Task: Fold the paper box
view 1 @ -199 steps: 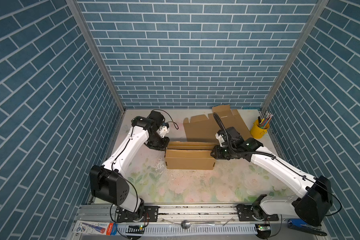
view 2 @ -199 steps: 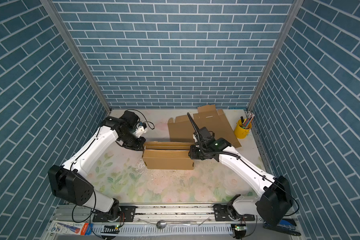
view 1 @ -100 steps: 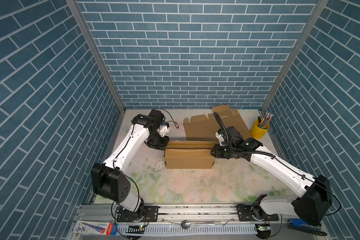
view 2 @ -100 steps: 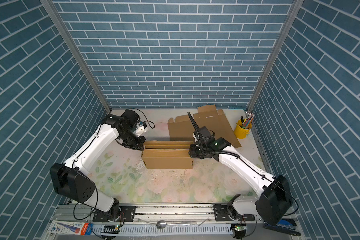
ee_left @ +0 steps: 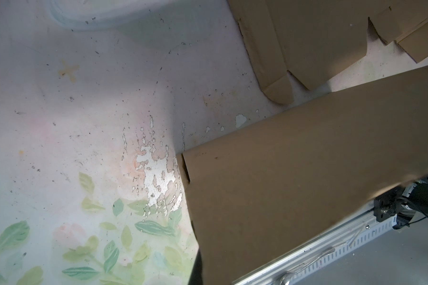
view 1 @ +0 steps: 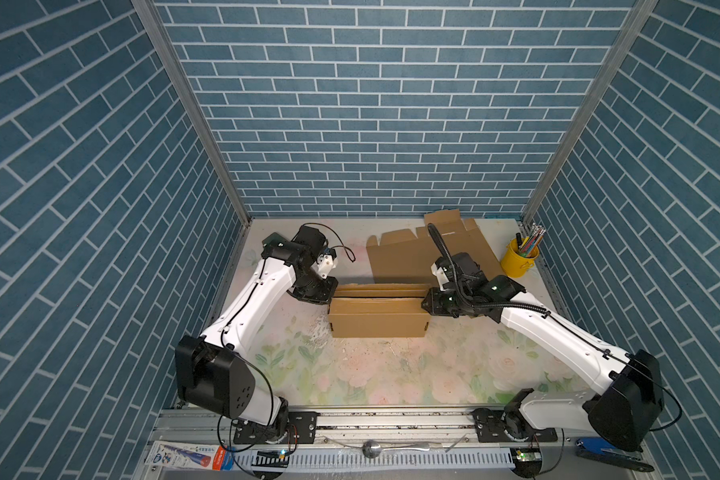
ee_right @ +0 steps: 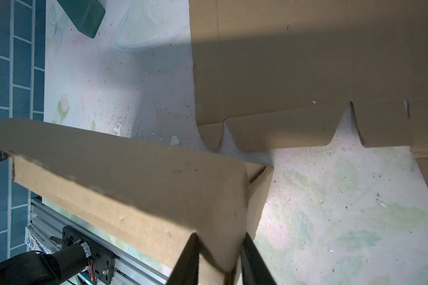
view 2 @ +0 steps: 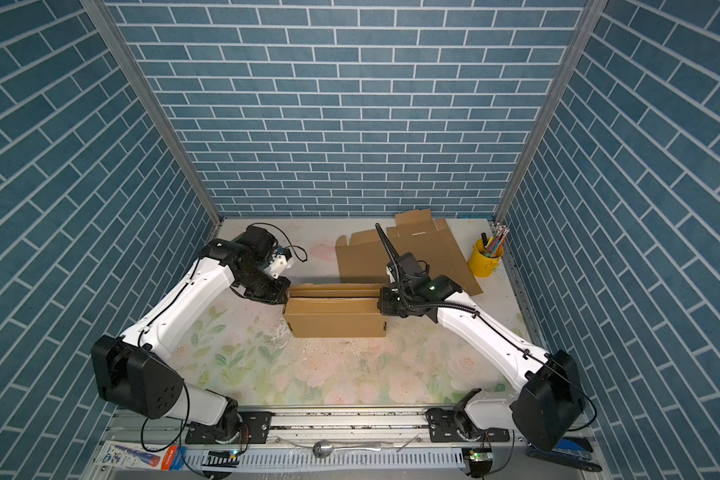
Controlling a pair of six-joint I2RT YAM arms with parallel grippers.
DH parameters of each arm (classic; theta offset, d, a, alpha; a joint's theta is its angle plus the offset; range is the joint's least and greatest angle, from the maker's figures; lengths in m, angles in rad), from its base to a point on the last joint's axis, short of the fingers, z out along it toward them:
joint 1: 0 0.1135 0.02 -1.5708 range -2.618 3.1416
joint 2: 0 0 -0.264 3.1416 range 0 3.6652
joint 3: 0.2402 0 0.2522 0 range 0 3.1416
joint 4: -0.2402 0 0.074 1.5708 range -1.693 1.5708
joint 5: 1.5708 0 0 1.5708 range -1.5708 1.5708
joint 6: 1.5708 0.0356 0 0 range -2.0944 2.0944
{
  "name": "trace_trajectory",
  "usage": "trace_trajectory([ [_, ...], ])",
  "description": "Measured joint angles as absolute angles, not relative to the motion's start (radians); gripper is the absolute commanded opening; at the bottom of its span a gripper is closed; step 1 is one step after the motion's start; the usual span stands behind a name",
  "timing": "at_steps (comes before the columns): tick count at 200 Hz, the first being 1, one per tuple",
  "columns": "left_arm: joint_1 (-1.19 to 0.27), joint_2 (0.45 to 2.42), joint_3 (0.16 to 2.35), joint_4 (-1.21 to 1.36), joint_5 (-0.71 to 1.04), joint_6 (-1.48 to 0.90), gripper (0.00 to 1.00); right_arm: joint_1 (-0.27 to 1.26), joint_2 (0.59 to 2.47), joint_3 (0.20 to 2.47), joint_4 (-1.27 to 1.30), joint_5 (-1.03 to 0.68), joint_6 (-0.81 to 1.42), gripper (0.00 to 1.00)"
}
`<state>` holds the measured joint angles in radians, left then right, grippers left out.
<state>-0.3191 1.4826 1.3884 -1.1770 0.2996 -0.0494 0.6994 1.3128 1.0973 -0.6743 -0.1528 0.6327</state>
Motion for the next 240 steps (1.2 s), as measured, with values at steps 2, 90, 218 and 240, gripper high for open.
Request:
trace_trajectory([
  [2, -0.319, 1.482, 1.387, -1.176, 0.3, -0.05, 0.0, 0.699, 1.313, 1.097, -0.674, -0.153, 0.633, 0.3],
  [90, -0.319, 1.475, 1.364, -1.148, 0.304, -0.057, 0.0, 0.667, 1.281, 1.099, -0.725, -0.192, 0.595, 0.58],
  [218, -0.319, 1.478, 1.364, -1.146, 0.304, -0.056, 0.0, 0.64, 1.357, 1.268, -0.908, -0.117, 0.305, 0.34],
  [240, -0.319, 1.479, 1.365, -1.146, 0.304, -0.056, 0.0, 0.655, 1.382, 1.268, -0.904, -0.075, 0.289, 0.28],
])
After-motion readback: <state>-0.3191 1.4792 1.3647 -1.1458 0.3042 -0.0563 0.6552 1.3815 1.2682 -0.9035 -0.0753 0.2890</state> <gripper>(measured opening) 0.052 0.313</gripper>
